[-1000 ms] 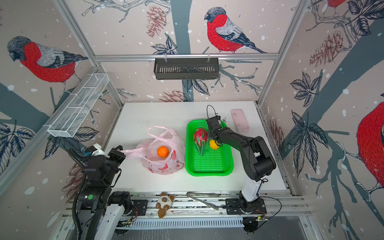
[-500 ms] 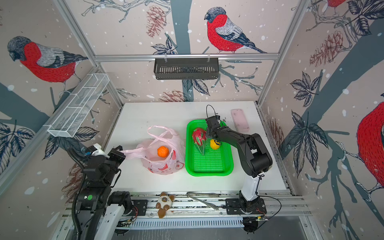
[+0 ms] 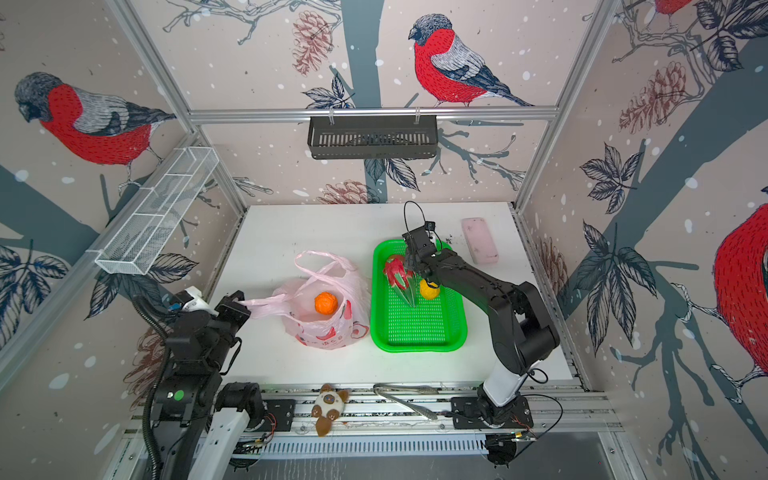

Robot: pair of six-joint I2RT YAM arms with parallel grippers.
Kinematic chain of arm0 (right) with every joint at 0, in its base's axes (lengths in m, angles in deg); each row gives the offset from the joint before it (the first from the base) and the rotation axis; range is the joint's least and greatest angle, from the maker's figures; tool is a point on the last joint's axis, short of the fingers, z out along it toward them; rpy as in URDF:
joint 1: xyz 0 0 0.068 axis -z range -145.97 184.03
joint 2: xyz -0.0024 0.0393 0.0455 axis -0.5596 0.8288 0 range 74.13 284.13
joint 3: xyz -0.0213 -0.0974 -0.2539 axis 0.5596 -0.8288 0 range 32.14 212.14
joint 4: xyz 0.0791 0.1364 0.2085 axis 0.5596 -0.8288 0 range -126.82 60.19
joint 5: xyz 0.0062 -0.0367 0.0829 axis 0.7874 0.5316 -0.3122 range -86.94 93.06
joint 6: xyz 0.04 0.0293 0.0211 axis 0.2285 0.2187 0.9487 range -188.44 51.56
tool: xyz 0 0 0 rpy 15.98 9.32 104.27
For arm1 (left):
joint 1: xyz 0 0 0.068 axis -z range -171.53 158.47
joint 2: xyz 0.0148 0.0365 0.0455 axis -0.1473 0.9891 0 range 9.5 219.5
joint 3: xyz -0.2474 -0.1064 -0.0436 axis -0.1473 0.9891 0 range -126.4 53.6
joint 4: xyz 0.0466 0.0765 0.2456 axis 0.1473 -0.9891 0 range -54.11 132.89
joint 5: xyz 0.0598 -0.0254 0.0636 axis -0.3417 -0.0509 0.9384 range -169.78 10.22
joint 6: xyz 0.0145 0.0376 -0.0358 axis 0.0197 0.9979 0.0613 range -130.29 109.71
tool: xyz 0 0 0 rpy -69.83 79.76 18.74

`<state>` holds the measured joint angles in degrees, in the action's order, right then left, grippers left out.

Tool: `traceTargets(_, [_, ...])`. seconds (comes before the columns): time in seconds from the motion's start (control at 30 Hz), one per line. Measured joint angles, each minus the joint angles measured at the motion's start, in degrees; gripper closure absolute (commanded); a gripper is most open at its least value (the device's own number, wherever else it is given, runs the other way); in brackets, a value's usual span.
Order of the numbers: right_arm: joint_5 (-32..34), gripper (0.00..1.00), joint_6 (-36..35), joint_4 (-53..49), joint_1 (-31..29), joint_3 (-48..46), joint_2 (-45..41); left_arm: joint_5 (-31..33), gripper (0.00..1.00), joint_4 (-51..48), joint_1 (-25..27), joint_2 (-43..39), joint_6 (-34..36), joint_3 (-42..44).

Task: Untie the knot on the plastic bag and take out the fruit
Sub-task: 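Open the right gripper and move it back over the bag opening, then lower the right gripper into the bag toward the orange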

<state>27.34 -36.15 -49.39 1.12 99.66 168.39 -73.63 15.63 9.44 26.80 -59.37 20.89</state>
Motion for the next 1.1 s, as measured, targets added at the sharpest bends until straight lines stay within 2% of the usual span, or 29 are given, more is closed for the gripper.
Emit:
traceTargets(0.17, [4.20,0.22,2.34,-4.04,-11.13,0.09,-9.38,-0.04,1.00,0.00,0.00,-1.07,0.02,0.00])
traceTargets(0.4, [10.64,0.32,8.24,-7.08,-33.75,-1.16,-19.47,-1.68,1.00,0.02,0.00,-1.38,0.00,0.33])
traceTargets(0.53, [15.85,0.33,12.87,-10.43,-45.88,1.01,-19.30,-2.16,1.00,0.02,0.00,-0.72,0.02,0.44])
traceTargets(0.63, [18.82,0.33,14.32,-11.78,-52.59,5.38,-15.34,-3.06,1.00,0.02,0.00,-0.52,0.02,0.52])
traceTargets(0.73, [19.23,0.34,14.12,-11.85,-54.80,11.04,-9.51,-3.17,1.00,0.02,0.00,-0.76,0.02,0.70])
traceTargets(0.87, [18.21,0.37,12.46,-11.13,-54.03,17.07,-2.12,-3.21,1.00,0.02,0.00,-2.45,-0.02,1.18])
traceTargets(0.97, [15.98,0.42,12.44,-9.20,-50.86,18.43,1.68,-3.56,1.00,-0.07,0.00,-4.00,-0.50,1.97])
traceTargets(1.1, [11.65,0.46,12.74,-5.66,-46.01,14.97,3.87,-4.70,1.00,-0.70,0.00,-5.95,-1.62,3.32])
